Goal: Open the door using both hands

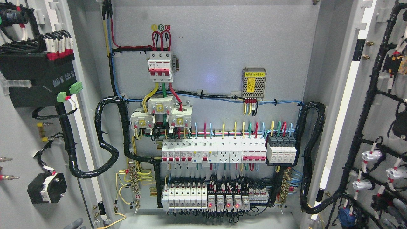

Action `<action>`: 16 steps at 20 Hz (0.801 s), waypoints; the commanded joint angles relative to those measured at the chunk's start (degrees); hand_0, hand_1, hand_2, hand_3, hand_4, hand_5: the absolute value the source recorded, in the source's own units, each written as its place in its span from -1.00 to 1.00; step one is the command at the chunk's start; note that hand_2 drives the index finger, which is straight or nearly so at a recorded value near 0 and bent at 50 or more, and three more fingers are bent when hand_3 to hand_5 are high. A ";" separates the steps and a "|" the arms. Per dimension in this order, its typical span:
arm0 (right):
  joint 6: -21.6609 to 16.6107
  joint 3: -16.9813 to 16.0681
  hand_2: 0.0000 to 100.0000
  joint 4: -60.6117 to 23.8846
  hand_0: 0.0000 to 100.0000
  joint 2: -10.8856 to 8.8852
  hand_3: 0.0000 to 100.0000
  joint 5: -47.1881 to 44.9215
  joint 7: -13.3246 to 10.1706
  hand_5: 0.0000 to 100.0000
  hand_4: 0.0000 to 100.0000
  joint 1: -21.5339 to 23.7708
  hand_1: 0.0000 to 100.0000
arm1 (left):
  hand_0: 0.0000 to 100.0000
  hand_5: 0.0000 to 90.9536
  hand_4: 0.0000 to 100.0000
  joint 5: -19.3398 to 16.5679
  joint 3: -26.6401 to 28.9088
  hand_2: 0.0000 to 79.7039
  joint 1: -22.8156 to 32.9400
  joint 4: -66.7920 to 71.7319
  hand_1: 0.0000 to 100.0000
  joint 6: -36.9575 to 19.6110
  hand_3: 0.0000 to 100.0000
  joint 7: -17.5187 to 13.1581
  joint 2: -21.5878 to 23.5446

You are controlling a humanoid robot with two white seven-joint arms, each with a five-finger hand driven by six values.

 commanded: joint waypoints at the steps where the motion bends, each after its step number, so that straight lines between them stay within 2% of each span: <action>1: -0.07 -1.19 -1.00 0.17 -1.00 -0.60 -1.00 -0.28 -0.03 -1.00 -1.00 1.54 -1.00 | -1.00 -1.00 -1.00 1.80 5.41 -1.00 1.02 1.90 -1.00 0.02 -1.00 -0.03 0.91; 12: -0.42 -2.77 -1.00 -0.27 -1.00 -0.42 -1.00 -0.37 -0.03 -1.00 -1.00 4.53 -1.00 | -1.00 -1.00 -1.00 8.13 11.21 -1.00 1.11 4.62 -1.00 0.19 -1.00 -0.03 3.90; 16: -0.42 -4.35 -1.00 -0.80 -1.00 -0.07 -1.00 -0.37 -0.12 -1.00 -1.00 5.50 -1.00 | -1.00 -1.00 -1.00 9.54 13.50 -1.00 1.20 5.06 -1.00 0.37 -1.00 -0.03 4.60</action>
